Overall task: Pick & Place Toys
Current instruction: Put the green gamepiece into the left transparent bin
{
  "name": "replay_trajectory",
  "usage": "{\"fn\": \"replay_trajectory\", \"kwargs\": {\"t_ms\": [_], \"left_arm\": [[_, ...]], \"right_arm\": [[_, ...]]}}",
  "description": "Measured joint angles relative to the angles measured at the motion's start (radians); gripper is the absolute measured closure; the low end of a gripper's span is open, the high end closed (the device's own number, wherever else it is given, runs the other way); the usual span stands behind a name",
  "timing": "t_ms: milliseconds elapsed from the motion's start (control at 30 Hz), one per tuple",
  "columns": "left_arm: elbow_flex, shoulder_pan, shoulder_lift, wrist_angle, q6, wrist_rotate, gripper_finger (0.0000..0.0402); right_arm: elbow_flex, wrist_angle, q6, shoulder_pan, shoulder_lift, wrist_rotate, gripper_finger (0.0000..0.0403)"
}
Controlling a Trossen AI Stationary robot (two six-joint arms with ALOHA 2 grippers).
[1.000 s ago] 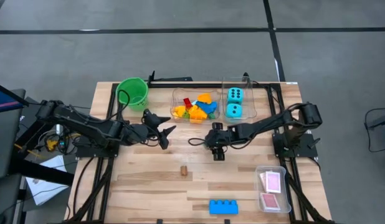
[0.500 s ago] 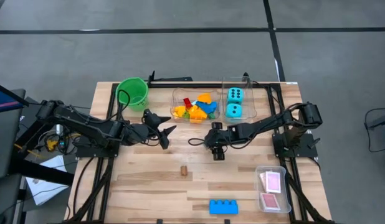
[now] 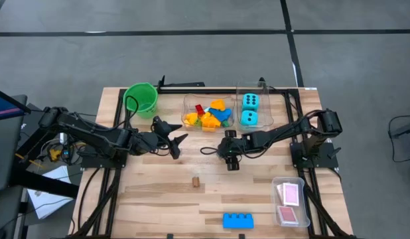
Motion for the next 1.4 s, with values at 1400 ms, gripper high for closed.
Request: {"fn": "replay_trajectory", "kwargs": {"t_ms": [1400], "left_arm": [[0.0,0.0,0.0,0.0,0.004,0.0,0.0188]], "right_arm": [[0.002,0.027,0.064,-0.026,0.113,-0.048,0.0168]]}}
